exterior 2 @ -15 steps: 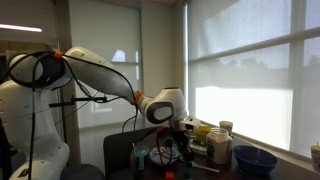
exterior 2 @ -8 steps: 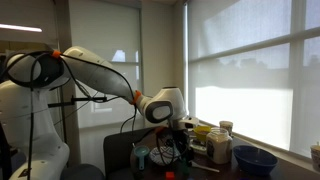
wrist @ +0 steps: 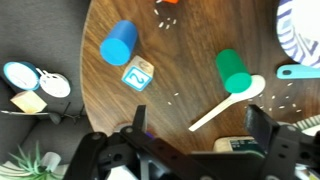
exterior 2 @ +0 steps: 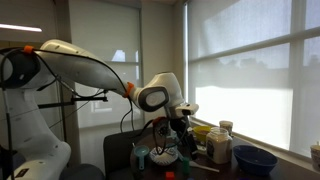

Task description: Move the green cylindrical block a little to the left, pick up the blue cylindrical block and place it next to the green cylindrical block, move the blue cylindrical block a little to the left, pick up the orange rectangular block and put it on top of both the green and blue cylindrical blocks

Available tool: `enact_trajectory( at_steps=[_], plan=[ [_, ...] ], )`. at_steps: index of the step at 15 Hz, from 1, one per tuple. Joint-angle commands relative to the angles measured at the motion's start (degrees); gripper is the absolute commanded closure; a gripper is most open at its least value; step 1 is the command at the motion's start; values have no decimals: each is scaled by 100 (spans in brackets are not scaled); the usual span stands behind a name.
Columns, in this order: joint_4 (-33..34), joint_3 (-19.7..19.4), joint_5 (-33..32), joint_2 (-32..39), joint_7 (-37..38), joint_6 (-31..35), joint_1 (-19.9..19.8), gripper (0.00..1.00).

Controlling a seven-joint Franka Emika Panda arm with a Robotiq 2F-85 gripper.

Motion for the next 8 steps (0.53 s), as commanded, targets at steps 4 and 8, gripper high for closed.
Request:
enact_trajectory(
  at_steps=[4,8],
  plan=[
    [3,-62,-602,-214,805,-266,-484,0],
    [-17,-52,-684,-215,971,-266,-562,0]
  ],
)
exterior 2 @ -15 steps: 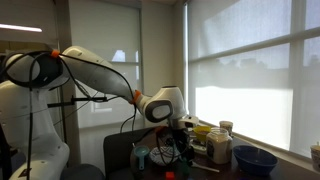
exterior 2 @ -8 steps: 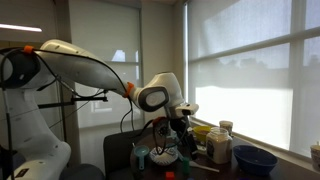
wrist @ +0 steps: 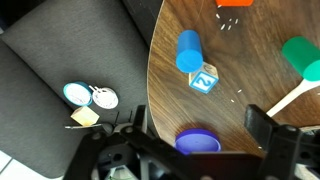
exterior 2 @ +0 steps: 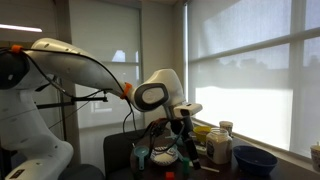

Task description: Move the green cylindrical block a little to the left, pick up the blue cylindrical block and place it next to the green cylindrical block, move the blue cylindrical block a little to the left, pick up the orange rectangular block and put it on top of both the green and blue cylindrical blocks

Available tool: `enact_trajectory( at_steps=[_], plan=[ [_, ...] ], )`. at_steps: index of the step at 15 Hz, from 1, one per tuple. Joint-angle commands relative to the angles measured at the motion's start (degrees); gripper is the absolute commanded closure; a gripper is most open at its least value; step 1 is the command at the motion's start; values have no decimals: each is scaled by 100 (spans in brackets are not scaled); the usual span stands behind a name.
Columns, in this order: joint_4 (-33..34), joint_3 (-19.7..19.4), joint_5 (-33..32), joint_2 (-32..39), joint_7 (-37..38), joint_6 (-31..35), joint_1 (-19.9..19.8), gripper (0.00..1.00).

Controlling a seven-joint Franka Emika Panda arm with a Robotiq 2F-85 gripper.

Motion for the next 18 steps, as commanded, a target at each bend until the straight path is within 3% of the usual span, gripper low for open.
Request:
enact_trajectory(
  at_steps=[1,9,18],
  plan=[
    [40,-46,28,40,62,-135,56,0],
    [206,-169,-10,373,212,-799,22,0],
    [222,-366,530,709,150,-745,137,0]
  ],
)
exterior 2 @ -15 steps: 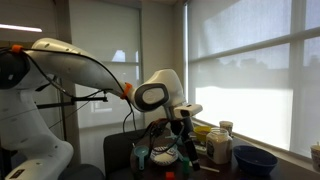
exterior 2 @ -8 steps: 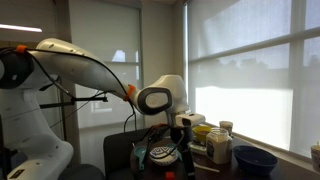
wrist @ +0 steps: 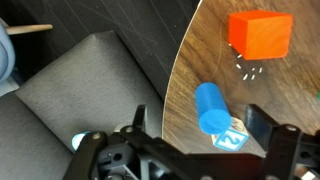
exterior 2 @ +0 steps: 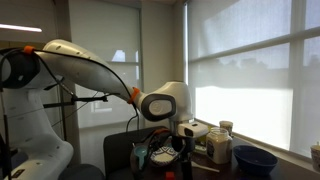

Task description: Move the green cylindrical block a little to the left, pick up the blue cylindrical block and place it next to the green cylindrical block, move the blue cylindrical block a little to the left, pick up the orange rectangular block and put it on top of both the green and blue cylindrical blocks

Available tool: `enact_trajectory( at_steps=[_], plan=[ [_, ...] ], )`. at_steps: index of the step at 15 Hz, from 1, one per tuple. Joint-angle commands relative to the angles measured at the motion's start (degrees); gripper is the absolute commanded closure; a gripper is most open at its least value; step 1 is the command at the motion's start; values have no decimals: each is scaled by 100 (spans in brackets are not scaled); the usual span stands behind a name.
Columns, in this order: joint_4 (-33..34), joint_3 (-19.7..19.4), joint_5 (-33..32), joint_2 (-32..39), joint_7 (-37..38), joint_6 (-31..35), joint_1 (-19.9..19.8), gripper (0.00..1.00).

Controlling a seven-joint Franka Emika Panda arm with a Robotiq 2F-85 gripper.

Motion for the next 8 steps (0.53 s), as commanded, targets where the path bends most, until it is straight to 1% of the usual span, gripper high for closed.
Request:
enact_trajectory(
  at_steps=[1,3,4,5,7,8],
  plan=[
    [141,-90,315,166,38,-4,124,0],
    [142,-89,403,203,20,59,142,0],
    [142,-89,438,219,17,84,150,9],
    [138,-90,472,231,12,113,158,27],
    [126,-82,436,251,44,183,155,41],
    [123,-81,431,256,46,202,155,50]
  ],
)
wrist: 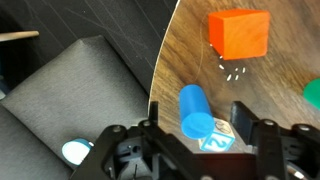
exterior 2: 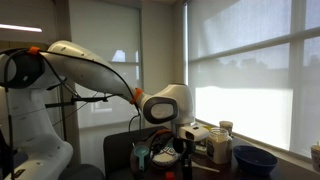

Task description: Move the green cylindrical block a little to the left, pick up the blue cylindrical block and place it next to the green cylindrical block, move the blue cylindrical block a little to the left, pick up the orange rectangular block and put it on top of both the green and blue cylindrical blocks

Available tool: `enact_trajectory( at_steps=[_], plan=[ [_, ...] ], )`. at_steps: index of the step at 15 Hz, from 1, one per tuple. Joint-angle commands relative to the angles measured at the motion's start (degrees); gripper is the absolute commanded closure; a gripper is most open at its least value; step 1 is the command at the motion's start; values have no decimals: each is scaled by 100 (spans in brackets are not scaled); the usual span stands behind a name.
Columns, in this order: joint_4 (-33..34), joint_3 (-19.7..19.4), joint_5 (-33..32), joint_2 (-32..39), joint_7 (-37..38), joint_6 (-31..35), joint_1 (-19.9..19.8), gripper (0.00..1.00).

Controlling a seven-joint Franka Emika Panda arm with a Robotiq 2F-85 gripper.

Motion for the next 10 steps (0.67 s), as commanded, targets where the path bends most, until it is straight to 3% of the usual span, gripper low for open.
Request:
enact_trajectory(
  at_steps=[1,6,10],
  plan=[
    [87,-74,74,99,44,116,88,56],
    [124,-79,187,51,-44,104,122,90],
    [244,-31,361,-159,-143,-86,234,92]
  ],
)
